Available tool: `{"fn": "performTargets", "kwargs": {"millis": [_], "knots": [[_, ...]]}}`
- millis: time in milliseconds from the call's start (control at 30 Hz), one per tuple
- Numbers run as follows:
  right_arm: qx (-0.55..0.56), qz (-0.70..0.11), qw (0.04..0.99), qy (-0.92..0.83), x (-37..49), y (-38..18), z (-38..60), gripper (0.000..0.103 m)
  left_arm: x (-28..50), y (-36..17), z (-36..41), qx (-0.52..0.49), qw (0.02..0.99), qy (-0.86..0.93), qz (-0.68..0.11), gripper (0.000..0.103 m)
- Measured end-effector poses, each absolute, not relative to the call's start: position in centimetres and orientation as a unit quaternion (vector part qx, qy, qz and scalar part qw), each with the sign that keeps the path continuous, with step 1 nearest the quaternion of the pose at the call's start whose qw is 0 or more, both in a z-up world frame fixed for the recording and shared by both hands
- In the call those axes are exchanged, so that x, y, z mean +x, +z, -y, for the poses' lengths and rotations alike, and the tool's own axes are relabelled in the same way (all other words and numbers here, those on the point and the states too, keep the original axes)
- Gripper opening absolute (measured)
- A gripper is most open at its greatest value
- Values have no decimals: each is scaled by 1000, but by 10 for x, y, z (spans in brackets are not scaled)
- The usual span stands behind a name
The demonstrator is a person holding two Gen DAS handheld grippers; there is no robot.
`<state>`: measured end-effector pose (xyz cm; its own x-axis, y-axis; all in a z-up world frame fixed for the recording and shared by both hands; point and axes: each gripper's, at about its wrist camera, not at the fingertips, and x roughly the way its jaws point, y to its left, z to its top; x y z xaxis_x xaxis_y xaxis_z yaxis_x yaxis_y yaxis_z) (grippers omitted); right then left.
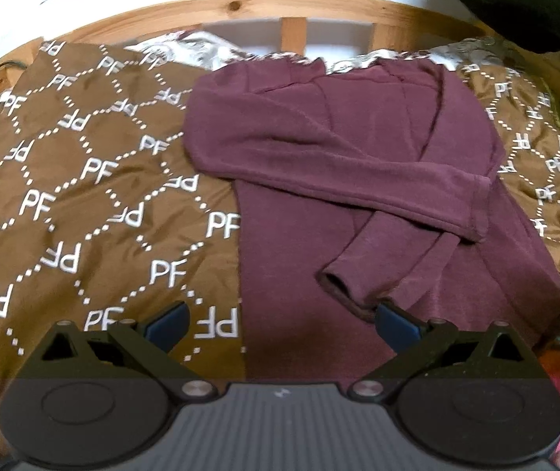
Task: Fold small clothes
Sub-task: 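Grasp the shirt hem with the right tool while the left tool approaches the hem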
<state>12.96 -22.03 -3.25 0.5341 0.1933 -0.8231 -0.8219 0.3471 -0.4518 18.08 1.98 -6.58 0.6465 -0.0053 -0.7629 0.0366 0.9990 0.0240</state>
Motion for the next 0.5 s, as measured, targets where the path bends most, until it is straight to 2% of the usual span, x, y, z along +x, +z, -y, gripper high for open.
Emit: {"fn": "performTargets", "kwargs": {"millis": [267, 433, 500], "knots": [[-454, -328, 721, 407, 126, -56, 174, 48, 168, -55, -5, 28, 923, -66, -379, 102], [-429, -330, 735, 408, 131, -72, 162, 32, 167, -55, 0, 33, 923, -89, -374, 102], [-401, -331, 751, 407, 136, -69, 166, 19, 167, -56, 3, 40, 921, -98, -375, 102]]}}
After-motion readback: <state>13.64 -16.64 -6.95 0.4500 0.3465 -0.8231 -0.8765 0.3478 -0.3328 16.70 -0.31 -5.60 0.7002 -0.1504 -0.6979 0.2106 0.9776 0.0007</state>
